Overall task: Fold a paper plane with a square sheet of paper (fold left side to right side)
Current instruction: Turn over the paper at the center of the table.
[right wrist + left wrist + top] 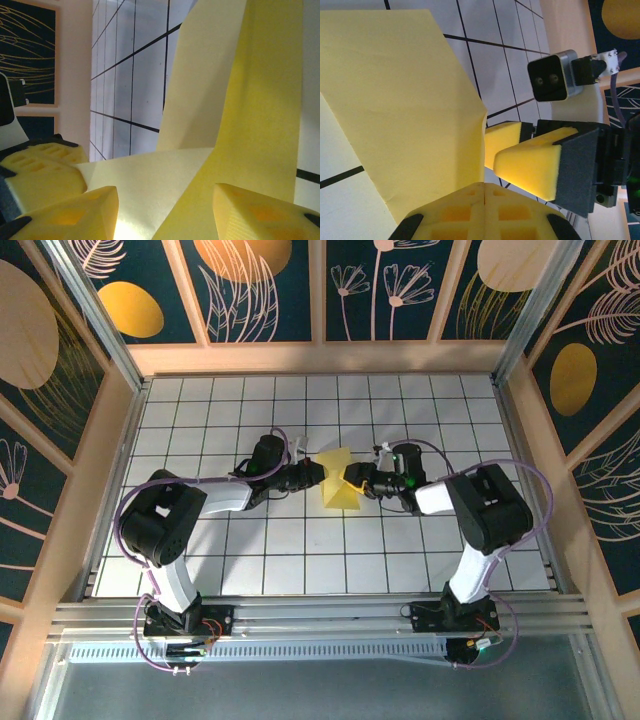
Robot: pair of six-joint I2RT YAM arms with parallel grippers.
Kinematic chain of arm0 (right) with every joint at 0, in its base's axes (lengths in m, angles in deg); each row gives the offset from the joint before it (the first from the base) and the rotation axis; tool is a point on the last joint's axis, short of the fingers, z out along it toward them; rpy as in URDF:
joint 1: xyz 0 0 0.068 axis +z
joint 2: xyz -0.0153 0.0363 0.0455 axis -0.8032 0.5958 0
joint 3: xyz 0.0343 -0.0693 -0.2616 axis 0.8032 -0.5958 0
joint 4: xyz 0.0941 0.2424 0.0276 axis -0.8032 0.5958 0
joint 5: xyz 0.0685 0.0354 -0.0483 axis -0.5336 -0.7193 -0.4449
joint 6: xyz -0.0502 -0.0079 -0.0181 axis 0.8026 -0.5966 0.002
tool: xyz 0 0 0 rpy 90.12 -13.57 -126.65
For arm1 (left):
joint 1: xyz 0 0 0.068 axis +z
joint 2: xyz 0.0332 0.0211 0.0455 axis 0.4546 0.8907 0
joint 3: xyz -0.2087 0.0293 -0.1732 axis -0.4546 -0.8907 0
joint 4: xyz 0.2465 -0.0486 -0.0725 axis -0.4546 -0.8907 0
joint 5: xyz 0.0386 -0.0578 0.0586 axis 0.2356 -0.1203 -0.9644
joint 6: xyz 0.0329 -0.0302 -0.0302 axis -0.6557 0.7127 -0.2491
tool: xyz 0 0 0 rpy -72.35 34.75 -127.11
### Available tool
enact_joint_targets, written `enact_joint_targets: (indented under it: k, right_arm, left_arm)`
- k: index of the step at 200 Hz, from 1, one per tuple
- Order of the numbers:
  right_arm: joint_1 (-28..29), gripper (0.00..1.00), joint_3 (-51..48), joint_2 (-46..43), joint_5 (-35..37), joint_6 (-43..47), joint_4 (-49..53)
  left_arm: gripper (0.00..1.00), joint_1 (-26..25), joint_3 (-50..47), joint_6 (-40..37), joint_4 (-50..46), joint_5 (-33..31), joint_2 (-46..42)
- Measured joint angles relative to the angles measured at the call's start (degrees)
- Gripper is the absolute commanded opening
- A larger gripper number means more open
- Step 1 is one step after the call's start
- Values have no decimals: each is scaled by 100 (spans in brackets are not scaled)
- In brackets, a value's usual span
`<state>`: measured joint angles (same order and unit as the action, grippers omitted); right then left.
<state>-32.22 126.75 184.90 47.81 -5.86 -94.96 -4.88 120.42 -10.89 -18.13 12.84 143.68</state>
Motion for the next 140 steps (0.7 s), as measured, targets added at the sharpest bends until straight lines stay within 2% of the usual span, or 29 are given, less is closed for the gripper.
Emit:
enact_joint_targets:
  k: [38, 72, 96, 109, 130, 140]
  right_arm:
    - [76, 51, 98, 247, 0, -173, -328]
    - [120, 43, 195, 420, 2, -278, -538]
    - [129, 28, 240, 505, 22, -323, -632]
    - [136, 20, 247, 531, 44, -315, -649]
    - [140, 0, 247, 540, 149, -323, -662]
    - [140, 0, 247, 538, 203, -262, -684]
  left_arm:
    - [2, 0, 0, 0, 0, -17, 0]
    - [3, 0, -11, -2, -4, -105, 0]
    - [8, 0, -26, 0, -4, -184, 0]
    - [15, 0, -59, 0, -7, -238, 0]
    - [25, 0, -105, 4, -74, -361, 0]
    - [31, 0, -133, -26, -101, -463, -4]
